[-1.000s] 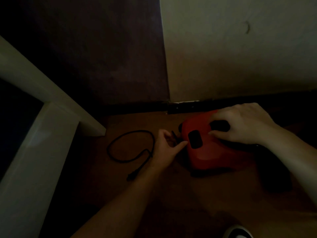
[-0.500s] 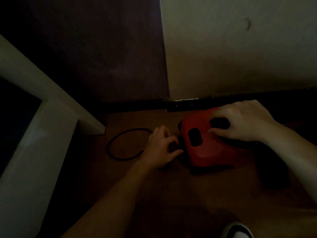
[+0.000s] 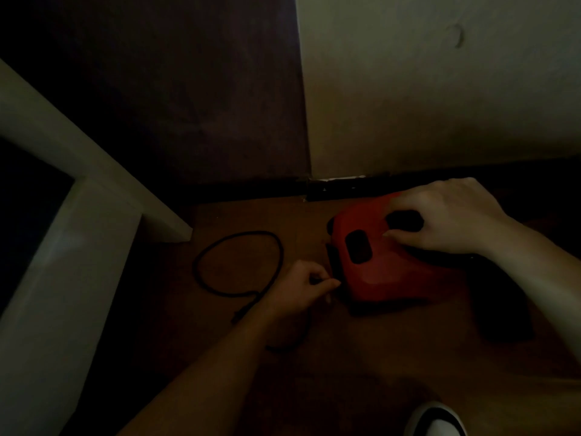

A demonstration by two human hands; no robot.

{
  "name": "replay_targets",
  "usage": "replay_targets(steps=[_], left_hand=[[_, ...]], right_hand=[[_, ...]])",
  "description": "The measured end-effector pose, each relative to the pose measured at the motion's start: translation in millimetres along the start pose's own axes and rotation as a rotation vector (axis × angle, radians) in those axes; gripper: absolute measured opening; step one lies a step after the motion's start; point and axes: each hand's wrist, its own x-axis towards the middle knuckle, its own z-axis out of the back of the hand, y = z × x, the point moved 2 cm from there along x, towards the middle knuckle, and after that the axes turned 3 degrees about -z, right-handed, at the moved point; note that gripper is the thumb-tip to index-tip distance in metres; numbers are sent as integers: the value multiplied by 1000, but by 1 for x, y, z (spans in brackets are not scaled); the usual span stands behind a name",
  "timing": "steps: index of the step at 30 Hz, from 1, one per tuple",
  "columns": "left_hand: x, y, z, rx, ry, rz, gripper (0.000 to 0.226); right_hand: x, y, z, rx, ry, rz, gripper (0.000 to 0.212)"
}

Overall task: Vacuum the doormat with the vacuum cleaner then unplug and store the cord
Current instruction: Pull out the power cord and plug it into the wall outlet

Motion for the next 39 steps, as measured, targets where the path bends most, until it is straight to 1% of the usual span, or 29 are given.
replay_targets(steps=[3,5,7,8,10,13,14,15,17,18,20,22,24,27,29,31,34,37,39], left_hand=[[1,6,-1,-110,37,37,26],[1,15,-7,-111,102,86,24],[-2,26,-18,-76,168,182,24],[-1,34,-21,-79,155,242,24],[6,45,-20,-123,36,344,22],[25,48,-2,-204,-269,381,22],[31,43,6,-233,-359,358,20],[35,37,13,-253,-414,317,16],[41,23,22,-291,-438,227,8],[41,15,24,-312,-420,184,5],[39,0,30,-287,-374,51,24],[34,-12,36,-219,-279,-101,42],[27,-19,40,-152,-138,-180,42],[19,-23,47,117,12,-254,33],[15,-27,50,284,68,-270,36],[11,-35,53,383,108,-253,39],[7,-43,53,463,144,-196,32],[4,-44,49,532,160,-208,24],[3,-46,45,560,174,-197,30]], right_hand=[[-1,1,2,11,-1,4,44],[-1,1,2,18,0,4,43],[0,1,2,19,-4,8,43],[0,1,2,18,-10,10,43],[0,0,1,14,-11,8,43],[-1,1,0,22,-8,8,48],[-1,1,-1,25,-9,11,49],[0,1,-1,24,-11,15,50],[0,1,0,14,-23,17,49],[0,1,0,10,-30,15,48],[-1,1,0,8,-36,11,46],[0,2,1,11,-32,12,46],[0,2,2,7,-29,13,47],[0,3,3,-7,-31,10,45],[-1,3,2,-13,-37,7,44],[-2,4,2,-14,-44,10,43],[-1,4,3,-5,-43,9,42],[0,3,2,-6,-37,6,44],[0,2,0,-3,-35,10,45]])
